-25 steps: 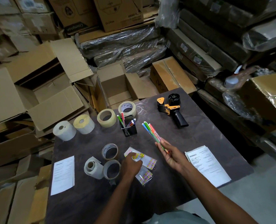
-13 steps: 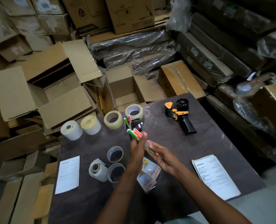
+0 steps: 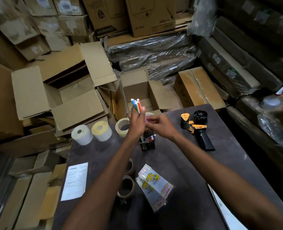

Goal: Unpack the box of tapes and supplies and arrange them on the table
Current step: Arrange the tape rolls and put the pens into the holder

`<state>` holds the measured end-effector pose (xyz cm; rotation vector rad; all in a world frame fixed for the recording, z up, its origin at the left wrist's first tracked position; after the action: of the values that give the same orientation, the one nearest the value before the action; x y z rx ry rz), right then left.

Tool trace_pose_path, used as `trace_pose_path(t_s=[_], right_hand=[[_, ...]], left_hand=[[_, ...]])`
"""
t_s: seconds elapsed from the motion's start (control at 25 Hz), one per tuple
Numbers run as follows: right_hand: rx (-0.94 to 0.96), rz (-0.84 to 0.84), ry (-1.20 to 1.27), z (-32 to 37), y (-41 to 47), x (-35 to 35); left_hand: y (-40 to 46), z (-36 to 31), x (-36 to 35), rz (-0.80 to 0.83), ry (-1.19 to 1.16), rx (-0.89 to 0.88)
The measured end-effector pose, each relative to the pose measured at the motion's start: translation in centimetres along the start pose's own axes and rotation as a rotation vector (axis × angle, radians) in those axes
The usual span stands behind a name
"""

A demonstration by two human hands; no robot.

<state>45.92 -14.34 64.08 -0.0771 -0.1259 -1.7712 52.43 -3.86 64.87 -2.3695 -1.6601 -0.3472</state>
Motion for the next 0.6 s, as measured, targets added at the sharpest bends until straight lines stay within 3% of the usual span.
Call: trace_pose_path(t_s=[0.24,0.4,0.6], right_hand=[[-0.006,0.065,-0.363,-4.4,4.8,-0.2],[-0.086,0.073,-0.427,-7.4,4.8,0.1],[-0.126,0.034,-0.333,-9.1,4.2,1.3]], left_hand=[[2.0,4.2,-1.3,0.047,0.131,0.096],[1.4,6.9,-2.1,0.021,0.194,0.201],[0.0,8.2,-2.7,0.079,0.408,0.117]])
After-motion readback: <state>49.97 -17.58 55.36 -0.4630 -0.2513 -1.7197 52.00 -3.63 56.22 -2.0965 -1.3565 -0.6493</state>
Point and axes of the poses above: each hand's wrist, its own y-axis towards the middle knuckle, its own x-axis out of the back of the hand, z = x × y, the point moved 7 cm from there along y, towards the middle knuckle, and after that the axes turned 6 degrees about y, right-handed, at the moved point
